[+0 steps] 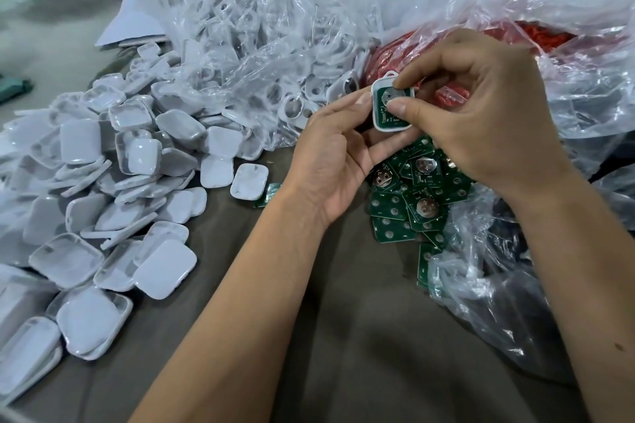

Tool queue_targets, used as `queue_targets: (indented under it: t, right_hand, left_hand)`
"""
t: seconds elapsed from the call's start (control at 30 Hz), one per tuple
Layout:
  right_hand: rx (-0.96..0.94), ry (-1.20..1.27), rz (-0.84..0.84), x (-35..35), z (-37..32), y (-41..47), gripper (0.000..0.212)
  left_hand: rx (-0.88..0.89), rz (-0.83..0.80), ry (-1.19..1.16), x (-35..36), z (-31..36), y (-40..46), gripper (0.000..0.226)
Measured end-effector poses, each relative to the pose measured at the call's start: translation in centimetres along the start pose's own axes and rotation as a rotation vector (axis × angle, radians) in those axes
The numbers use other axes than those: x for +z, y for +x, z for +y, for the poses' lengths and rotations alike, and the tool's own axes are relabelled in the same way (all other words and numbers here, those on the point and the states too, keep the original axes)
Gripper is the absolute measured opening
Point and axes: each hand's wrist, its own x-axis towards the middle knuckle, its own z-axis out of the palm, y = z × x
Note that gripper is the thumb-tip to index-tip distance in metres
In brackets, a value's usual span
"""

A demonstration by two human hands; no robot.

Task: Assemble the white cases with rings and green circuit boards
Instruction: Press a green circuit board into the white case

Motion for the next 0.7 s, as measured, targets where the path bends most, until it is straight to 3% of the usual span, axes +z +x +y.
queue_targets:
  t: [0.43,0.57,0.7]
  right_hand:
    - [-0.051,-0.021,-0.020,-0.21,-0.21,0.10,0.017]
    - [-0.069,-0.052,-0.019,-0.22,-0.22,0.03,0.017]
    - [-0.056,-0.046,-0.021,0.05,-0.12,0.03,0.016]
  left_hand:
    - [0.040,-0.010,0.021,-0.03,0.10,0.05,0.031]
    - [0.091,0.001,0.086,0.07,-0.09,-0.08,0.013]
    - [0.112,0.014,0.094,0.04,-0.41,-0.03,0.016]
